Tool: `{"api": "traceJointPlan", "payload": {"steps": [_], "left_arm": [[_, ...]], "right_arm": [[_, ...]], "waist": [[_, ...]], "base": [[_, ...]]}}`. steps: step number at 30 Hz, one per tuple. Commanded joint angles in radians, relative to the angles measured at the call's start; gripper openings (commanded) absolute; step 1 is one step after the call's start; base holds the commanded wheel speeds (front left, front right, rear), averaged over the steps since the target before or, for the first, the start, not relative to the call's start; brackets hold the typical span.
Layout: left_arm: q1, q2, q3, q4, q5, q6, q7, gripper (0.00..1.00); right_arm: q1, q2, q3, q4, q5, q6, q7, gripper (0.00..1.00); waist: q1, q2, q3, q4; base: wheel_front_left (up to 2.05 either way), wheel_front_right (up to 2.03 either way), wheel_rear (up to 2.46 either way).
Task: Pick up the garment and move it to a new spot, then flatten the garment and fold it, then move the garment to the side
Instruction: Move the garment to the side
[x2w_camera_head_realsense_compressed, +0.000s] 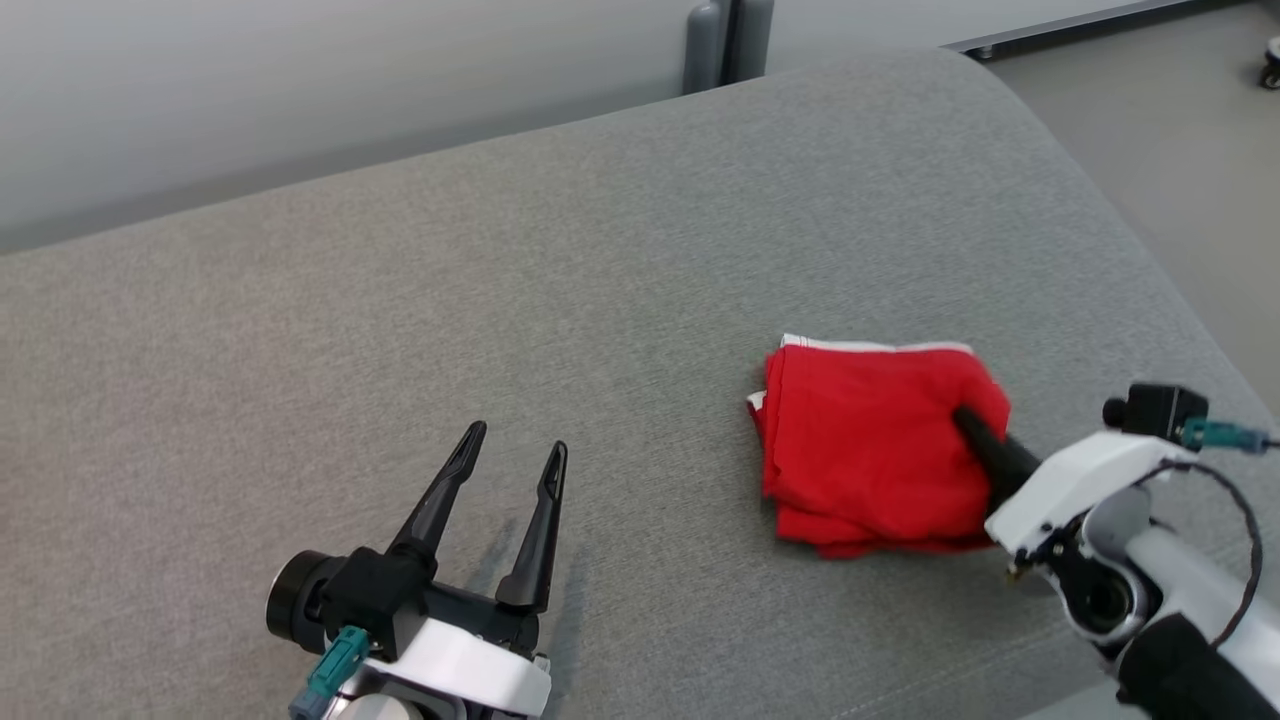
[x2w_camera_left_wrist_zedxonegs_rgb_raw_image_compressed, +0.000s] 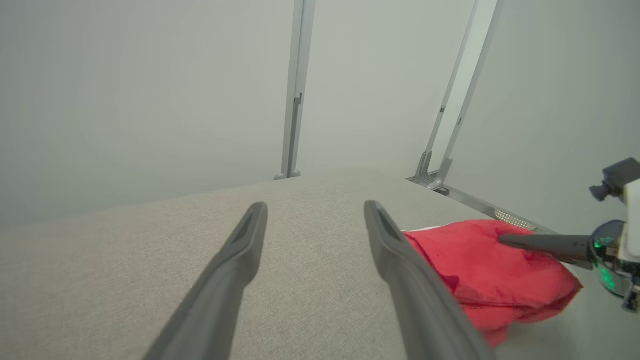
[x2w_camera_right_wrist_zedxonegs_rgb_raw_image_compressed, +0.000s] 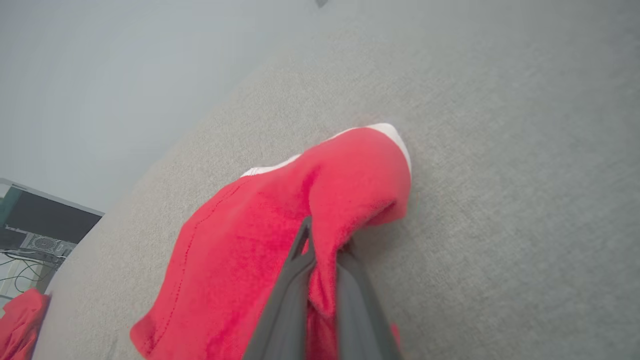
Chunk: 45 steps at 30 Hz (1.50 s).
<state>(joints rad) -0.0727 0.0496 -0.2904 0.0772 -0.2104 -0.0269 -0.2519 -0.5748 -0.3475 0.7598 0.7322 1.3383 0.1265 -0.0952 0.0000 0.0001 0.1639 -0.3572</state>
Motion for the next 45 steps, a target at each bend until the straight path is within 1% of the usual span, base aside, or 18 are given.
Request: {"api": "traceJointPlan", "payload": {"steps": [1, 8, 11, 16, 19, 25, 28, 31, 37, 40, 45], "left_arm": [[-0.045, 0.001, 0.027, -0.024, 0.012, -0.008, -0.01, 1.0], [-0.077, 0.002, 0.03, -0.033, 0.035, -0.013, -0.01, 1.0], [-0.091, 0.005, 0.027, -0.035, 0.046, -0.019, -0.01, 1.0], [-0.126, 0.006, 0.016, -0.034, 0.059, -0.029, -0.01, 1.0], [-0.169, 0.005, -0.01, -0.036, 0.069, -0.039, -0.01, 1.0], [-0.207, 0.009, -0.027, -0.047, 0.082, -0.044, -0.01, 1.0], [-0.222, 0.01, -0.037, -0.05, 0.087, -0.046, -0.01, 1.0], [-0.231, 0.01, -0.047, -0.047, 0.09, -0.048, -0.01, 1.0], [-0.243, 0.023, -0.051, -0.049, 0.095, -0.045, -0.003, 1.0], [-0.248, 0.028, -0.052, -0.051, 0.096, -0.045, 0.001, 1.0], [-0.254, 0.037, -0.059, -0.058, 0.097, -0.046, 0.01, 1.0]], "right_arm": [[-0.031, -0.018, 0.008, -0.013, 0.003, 0.004, -0.019, 0.0], [-0.191, -0.057, -0.02, 0.011, 0.011, 0.004, -0.042, 0.0], [-0.28, -0.075, -0.022, 0.053, -0.011, 0.004, -0.055, 0.0], [-0.431, -0.083, -0.03, 0.118, -0.02, 0.004, -0.056, 0.0], [-0.56, -0.12, -0.043, 0.185, -0.023, 0.004, -0.063, 0.0], [-0.672, -0.176, -0.077, 0.266, -0.01, 0.004, -0.094, 0.0], [-0.698, -0.194, -0.1, 0.318, 0.0, 0.004, -0.12, 0.0], [-0.694, -0.198, -0.118, 0.384, 0.008, 0.004, -0.141, 0.0], [-0.662, -0.195, -0.134, 0.521, -0.013, 0.004, -0.163, 0.0], [-0.648, -0.197, -0.145, 0.542, -0.026, 0.004, -0.165, 0.0], [-0.611, -0.229, -0.227, 0.557, -0.078, 0.004, -0.166, 0.0]], "waist": [[0.0, -0.0001, 0.016, 0.017], [0.0, -0.0001, 0.095, 0.076], [0.0, -0.0001, 0.131, 0.099], [0.0, -0.0001, 0.196, 0.142], [0.0, -0.0001, 0.261, 0.195], [0.0, -0.0001, 0.338, 0.246], [0.0, -0.0001, 0.367, 0.26], [0.0, -0.0001, 0.377, 0.262], [0.0, -0.0001, 0.39, 0.237], [0.0, -0.0001, 0.393, 0.223], [0.0, -0.0001, 0.399, 0.196]], "base": [[0.0, 0.0, 0.0], [0.0, 0.0, 0.0], [0.0, 0.0, 0.0], [0.0, 0.0, 0.0], [0.0, 0.0, 0.0], [0.0, 0.0, 0.0], [0.0, 0.0, 0.0], [0.0, 0.0, 0.0], [0.0, 0.0, 0.0], [0.0, 0.0, 0.0], [0.0, 0.0, 0.0]]}}
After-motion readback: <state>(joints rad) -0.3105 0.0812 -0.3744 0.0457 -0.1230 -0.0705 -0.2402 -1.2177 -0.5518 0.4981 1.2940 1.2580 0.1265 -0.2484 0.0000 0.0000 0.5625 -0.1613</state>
